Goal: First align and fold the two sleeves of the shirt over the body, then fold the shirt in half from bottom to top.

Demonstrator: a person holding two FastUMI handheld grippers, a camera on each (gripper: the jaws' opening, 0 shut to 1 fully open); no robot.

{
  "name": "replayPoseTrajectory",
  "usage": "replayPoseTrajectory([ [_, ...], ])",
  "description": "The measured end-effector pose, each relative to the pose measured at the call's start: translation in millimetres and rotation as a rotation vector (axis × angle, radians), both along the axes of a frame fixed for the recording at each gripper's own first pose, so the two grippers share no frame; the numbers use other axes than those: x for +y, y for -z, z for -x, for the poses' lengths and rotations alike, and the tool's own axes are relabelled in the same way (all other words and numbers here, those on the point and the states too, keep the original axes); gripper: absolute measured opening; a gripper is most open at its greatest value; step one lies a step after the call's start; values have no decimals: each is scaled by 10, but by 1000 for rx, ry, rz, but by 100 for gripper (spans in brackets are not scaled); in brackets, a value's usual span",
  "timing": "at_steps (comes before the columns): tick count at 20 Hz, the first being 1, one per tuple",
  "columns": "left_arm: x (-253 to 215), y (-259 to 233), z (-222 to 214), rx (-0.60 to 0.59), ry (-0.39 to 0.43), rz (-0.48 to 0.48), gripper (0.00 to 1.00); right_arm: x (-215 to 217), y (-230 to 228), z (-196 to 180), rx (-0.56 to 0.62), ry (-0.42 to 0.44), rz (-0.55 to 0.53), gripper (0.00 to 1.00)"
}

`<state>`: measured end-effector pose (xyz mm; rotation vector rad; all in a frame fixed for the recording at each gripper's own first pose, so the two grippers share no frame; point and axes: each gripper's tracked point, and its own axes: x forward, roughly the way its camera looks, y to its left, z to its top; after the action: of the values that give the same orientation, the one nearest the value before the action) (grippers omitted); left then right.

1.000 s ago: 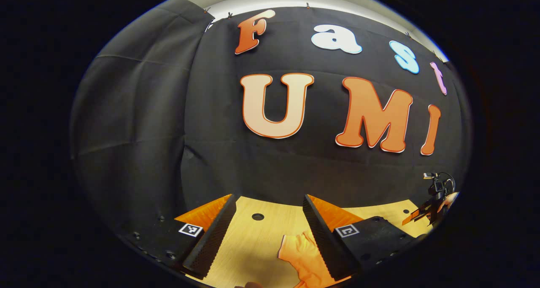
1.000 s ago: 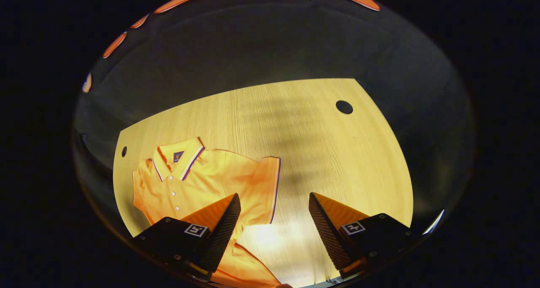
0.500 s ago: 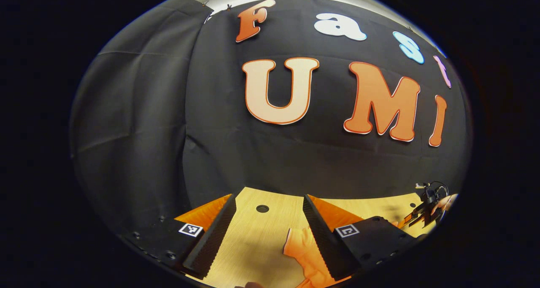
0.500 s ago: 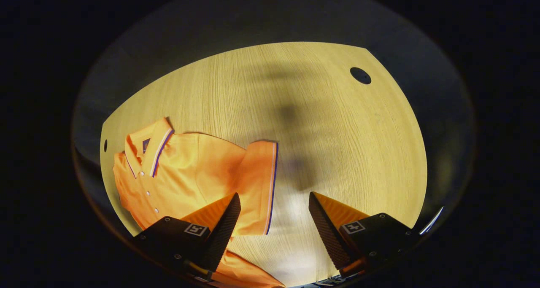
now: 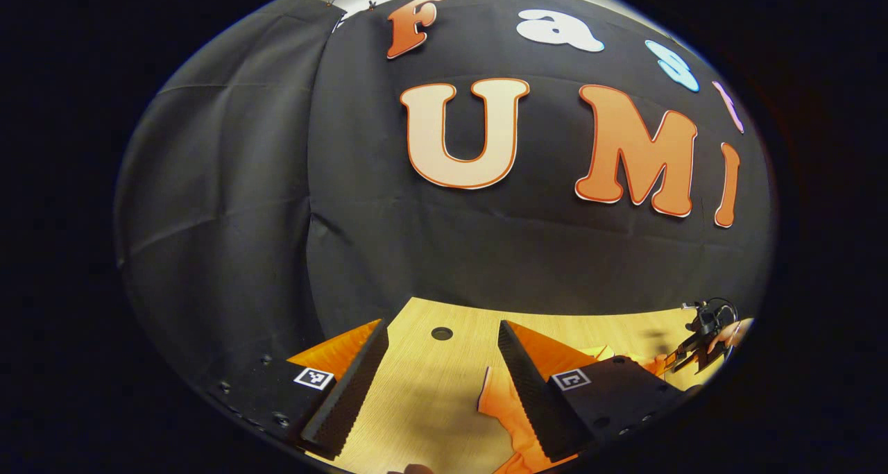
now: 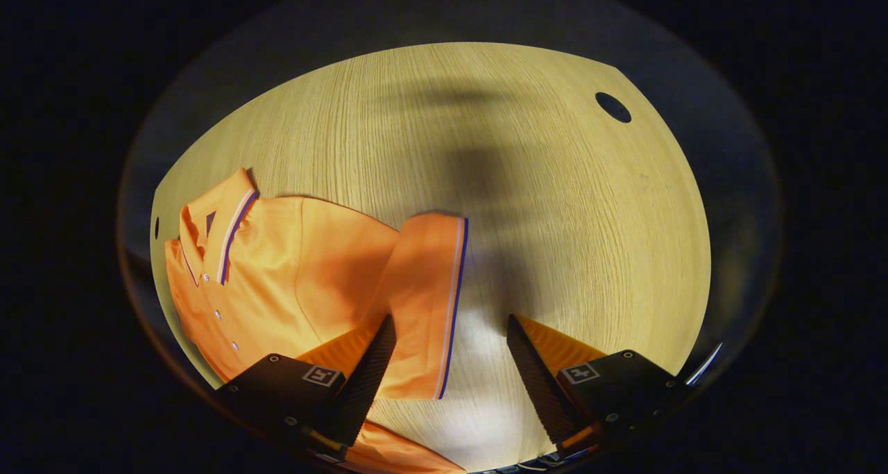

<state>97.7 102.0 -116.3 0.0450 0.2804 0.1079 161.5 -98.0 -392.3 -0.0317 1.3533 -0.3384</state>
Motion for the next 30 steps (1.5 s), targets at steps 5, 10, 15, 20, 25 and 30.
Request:
replayPoseTrajectory([
  [5, 99, 76, -12, 16, -21, 5, 98, 73, 18, -13, -5, 18, -27, 78],
  [10, 146, 100, 13, 20, -32, 16, 100, 89, -2, -29, -31, 32, -39, 30],
  [15, 154, 91, 20, 20, -25, 13, 98, 120, -44, -25, -53, 6, -21, 9],
  [20, 204, 24, 48, 2, -15, 14, 98, 205, -262, -63, -101, -1, -8, 8],
  [25, 289, -7, 82, -8, -1, 26, 98, 483, -558, -69, -146, -54, -8, 8],
  [30, 430, -83, 122, -26, 11, 31, 98, 891, -747, -55, -175, -134, 5, 8],
])
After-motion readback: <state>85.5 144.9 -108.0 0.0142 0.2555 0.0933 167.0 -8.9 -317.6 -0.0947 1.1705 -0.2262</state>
